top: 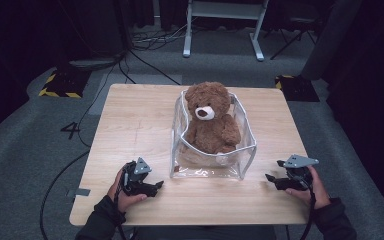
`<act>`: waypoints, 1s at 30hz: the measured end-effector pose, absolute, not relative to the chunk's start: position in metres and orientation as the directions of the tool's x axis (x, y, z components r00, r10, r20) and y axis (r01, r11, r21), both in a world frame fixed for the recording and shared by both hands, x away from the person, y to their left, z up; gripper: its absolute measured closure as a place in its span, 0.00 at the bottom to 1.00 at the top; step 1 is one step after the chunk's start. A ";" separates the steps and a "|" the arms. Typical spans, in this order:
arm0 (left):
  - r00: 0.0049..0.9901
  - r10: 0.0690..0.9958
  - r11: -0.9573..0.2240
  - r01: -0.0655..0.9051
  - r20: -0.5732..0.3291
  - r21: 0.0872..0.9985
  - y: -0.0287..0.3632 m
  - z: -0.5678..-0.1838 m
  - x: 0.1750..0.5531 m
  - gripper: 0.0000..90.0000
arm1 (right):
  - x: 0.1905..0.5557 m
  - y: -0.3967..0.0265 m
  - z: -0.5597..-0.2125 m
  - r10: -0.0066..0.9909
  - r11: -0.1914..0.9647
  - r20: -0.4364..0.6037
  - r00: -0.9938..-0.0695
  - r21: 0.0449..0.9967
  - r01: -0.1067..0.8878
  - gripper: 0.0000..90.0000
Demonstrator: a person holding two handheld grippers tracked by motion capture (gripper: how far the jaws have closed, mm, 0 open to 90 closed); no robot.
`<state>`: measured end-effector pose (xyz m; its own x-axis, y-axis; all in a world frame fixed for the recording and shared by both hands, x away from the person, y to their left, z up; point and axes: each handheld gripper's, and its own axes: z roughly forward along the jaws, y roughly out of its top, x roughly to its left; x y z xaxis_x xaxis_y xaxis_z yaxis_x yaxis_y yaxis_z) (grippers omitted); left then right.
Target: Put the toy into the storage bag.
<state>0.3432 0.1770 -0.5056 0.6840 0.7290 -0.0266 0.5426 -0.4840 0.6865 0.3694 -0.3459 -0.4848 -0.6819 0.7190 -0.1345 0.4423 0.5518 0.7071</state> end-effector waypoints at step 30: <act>0.684 0.729 -0.484 0.543 -0.027 0.686 0.177 -0.506 0.343 0.17 | 0.355 -0.374 -0.505 0.774 0.430 -0.010 -0.633 0.742 0.514 0.23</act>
<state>0.3431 0.1769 -0.5056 0.6837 0.7293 -0.0268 0.5430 -0.4837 0.6864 0.3551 -0.3742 -0.5054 -0.6327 0.7743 -0.0103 0.5143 0.4301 0.7419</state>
